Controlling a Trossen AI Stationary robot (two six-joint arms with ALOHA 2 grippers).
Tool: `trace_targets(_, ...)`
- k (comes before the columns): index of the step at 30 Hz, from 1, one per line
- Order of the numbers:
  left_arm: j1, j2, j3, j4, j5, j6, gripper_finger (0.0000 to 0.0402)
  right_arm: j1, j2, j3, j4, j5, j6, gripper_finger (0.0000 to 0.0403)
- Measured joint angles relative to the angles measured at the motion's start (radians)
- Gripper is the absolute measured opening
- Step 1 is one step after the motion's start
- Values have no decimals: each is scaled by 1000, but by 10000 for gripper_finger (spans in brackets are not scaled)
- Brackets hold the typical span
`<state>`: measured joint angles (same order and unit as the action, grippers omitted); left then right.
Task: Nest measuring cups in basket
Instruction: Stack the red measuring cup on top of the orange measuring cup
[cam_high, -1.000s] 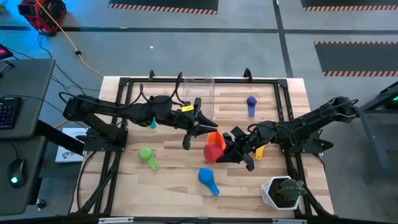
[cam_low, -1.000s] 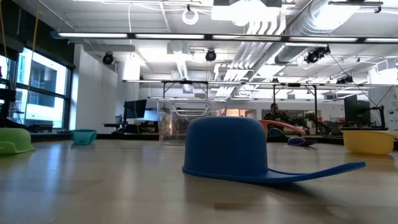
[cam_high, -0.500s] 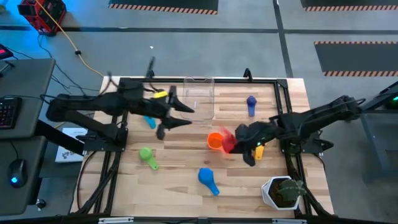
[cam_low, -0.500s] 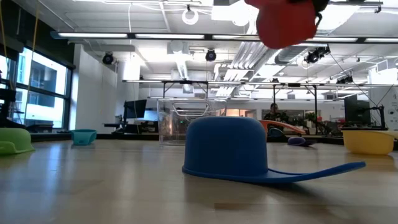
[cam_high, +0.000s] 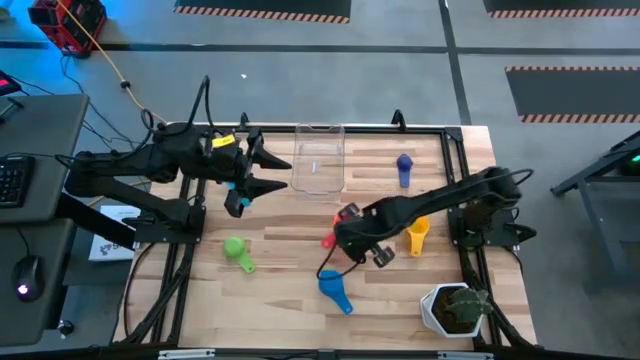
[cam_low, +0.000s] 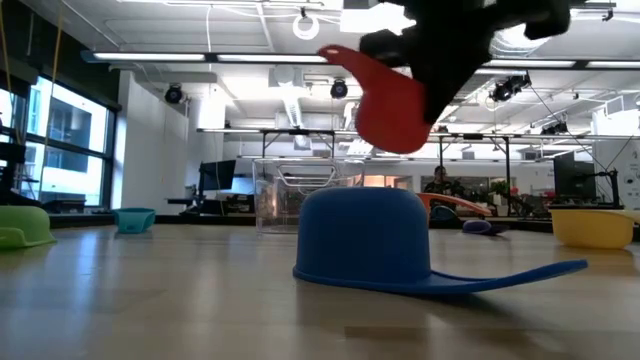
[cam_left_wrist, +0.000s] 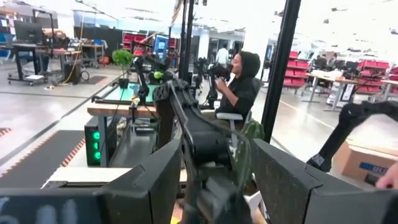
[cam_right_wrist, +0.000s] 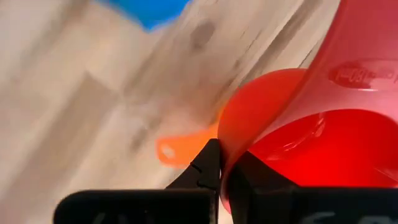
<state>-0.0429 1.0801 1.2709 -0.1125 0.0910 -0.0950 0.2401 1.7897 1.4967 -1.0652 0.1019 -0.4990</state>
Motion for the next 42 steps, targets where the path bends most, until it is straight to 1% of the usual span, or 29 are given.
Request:
trace_targets(3, 0, -2, 0, -3, 2, 0, 186, -1, 68, 64, -83, 36, -212, 1)
trace_targets(5, 0, -3, 0, -3, 3, 0, 186, -1, 101, 101, -125, 73, -308, 1)
trace_targets(8, 0, -9, 0, -1, 5, 1, 186, -11, 152, 139, -153, 108, -350, 1)
trace_targets(13, 0, -8, 0, -4, 5, 2, 186, -32, 195, 146, -163, 169, -456, 0)
trace_targets(16, 0, -8, 0, -2, 6, 2, 186, -45, 215, 143, -171, 175, -523, 0)
trace_targets(18, 0, -8, 0, -4, 6, 2, 186, -51, 215, 143, -169, 156, -557, 0)
trace_targets(23, 0, -8, 0, -3, 4, 1, 186, -67, 215, 143, -150, 133, -601, 0)
trace_targets(25, 0, -8, 0, -2, -3, -8, 186, -77, 215, 143, -154, 121, -582, 0)
trace_targets(27, 0, -8, 0, -2, -5, -17, 186, -88, 215, 143, -161, 85, -554, 0)
trace_targets(30, 0, -7, 0, -3, -7, -31, 186, -98, 215, 143, -190, 47, -554, 0)
trace_targets(34, 0, -7, 0, -2, -8, -32, 186, -98, 215, 143, -191, 42, -582, 0)
trace_targets(39, 0, -7, 0, -2, -9, -33, 186, -98, 223, 142, -202, 19, -576, 0)
trace_targets(42, 0, -7, 0, -1, -10, -33, 186, -100, 234, 139, -193, 27, -575, 0)
